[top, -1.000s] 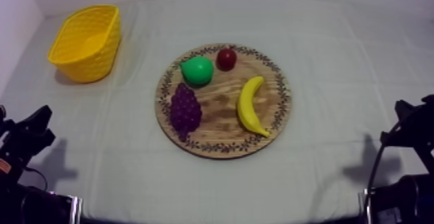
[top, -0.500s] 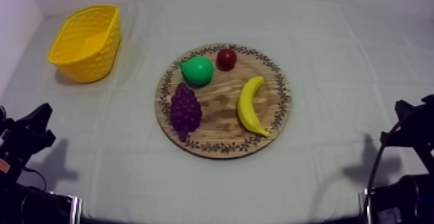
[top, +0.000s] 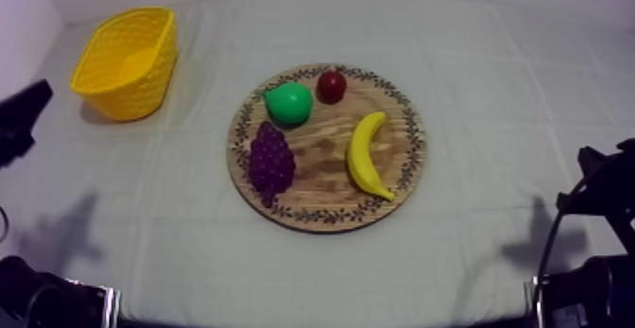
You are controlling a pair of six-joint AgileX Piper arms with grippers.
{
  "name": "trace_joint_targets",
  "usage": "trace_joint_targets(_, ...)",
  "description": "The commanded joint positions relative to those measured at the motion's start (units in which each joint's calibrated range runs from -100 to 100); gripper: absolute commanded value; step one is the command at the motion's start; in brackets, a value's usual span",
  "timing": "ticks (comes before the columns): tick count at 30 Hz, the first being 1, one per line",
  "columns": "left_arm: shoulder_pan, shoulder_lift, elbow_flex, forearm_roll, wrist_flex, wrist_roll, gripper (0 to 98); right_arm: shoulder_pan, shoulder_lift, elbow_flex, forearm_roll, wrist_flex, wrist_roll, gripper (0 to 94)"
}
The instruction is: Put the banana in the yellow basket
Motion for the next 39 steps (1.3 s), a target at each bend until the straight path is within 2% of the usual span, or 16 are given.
trace_joint_targets(1,3.07,6.0,-11.07,-0.61,0.74,0.76,0.1,0.0,-0.02,0.02,0.01,0.02,0.0,0.3)
trace_joint_targets(10,11.64,25.45,-29.47,-1.76,3.1,2.47,0.1,0.0,-0.02,0.02,0.01,0.02,0.0,0.3)
trace_joint_targets(13,15.08,31.32,-33.38,-3.34,3.17,4.49,0.1,0.0,-0.02,0.02,0.01,0.02,0.0,0.3)
trace_joint_targets(17,19.68,38.48,-36.99,-6.49,3.2,8.53,0.1,0.0,-0.02,0.02,0.01,0.02,0.0,0.3)
trace_joint_targets(20,22.09,43.42,-39.1,-7.58,3.3,10.38,0.1,0.0,-0.02,0.02,0.01,0.02,0.0,0.3)
trace_joint_targets(32,27.9,60.57,-43.31,-7.71,4.79,14.71,0.1,0.0,-0.02,0.02,0.01,0.02,0.0,0.3)
trace_joint_targets(39,29.12,68.27,-48.96,-6.58,11.82,16.54,0.3,0.0,-0.02,0.02,0.01,0.02,0.0,0.3)
